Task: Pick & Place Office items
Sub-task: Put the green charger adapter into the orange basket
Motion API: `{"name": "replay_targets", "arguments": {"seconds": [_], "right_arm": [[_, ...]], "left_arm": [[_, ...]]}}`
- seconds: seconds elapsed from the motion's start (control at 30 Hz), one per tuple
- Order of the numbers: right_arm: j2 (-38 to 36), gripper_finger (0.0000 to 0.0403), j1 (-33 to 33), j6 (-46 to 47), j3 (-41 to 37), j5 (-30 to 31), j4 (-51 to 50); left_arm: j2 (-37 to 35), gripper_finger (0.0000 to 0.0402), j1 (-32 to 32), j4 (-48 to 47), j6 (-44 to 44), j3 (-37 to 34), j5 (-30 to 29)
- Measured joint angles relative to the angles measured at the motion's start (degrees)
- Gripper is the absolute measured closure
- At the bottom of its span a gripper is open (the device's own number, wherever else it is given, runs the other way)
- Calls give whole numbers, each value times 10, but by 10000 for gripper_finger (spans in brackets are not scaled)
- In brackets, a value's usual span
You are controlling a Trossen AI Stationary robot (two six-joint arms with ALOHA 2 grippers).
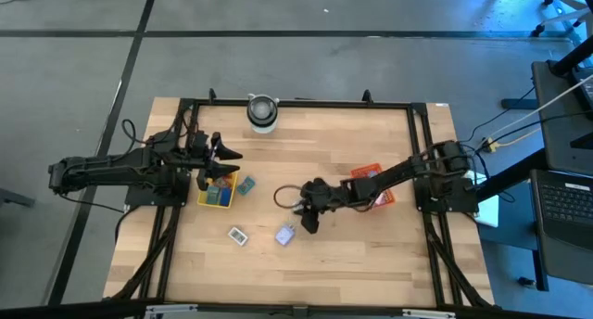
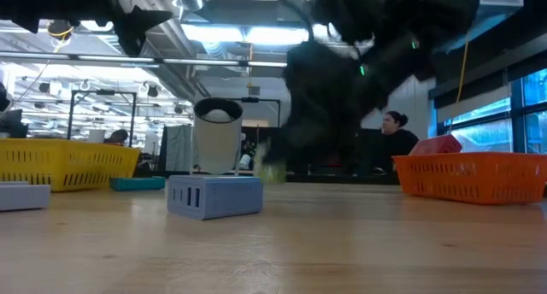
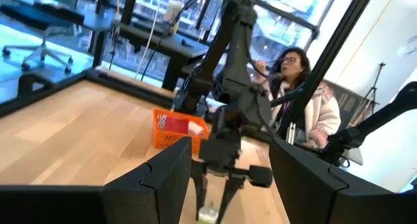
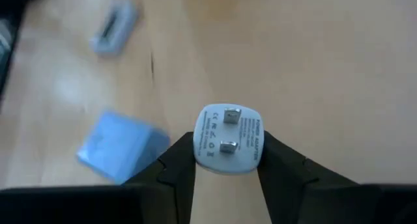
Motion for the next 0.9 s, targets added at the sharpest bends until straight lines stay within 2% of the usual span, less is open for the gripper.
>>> {"name": "replay_targets", "arguments": {"seconds": [0.27, 0.43, 0.6, 0.7, 0.8, 0.9], "right_arm": [[-163, 269, -36, -75, 2, 61, -122], [-287, 270, -46, -85, 2, 127, -255], [-394, 270, -38, -43, -5, 174, -366], [-449, 270, -26, 4, -16, 197, -432], [-485, 270, -6, 61, -33, 215, -494], [-503, 270, 14, 109, -58, 209, -510]], "left_arm": [[-60, 203, 0, 22, 19, 9, 33], [-109, 203, 0, -7, 25, 10, 32], [-136, 201, 0, -47, 21, 10, 19], [-136, 201, 0, -76, 9, 10, -12], [-120, 200, 0, -111, -9, 10, -41], [-93, 197, 0, -108, -23, 10, -40]]}}
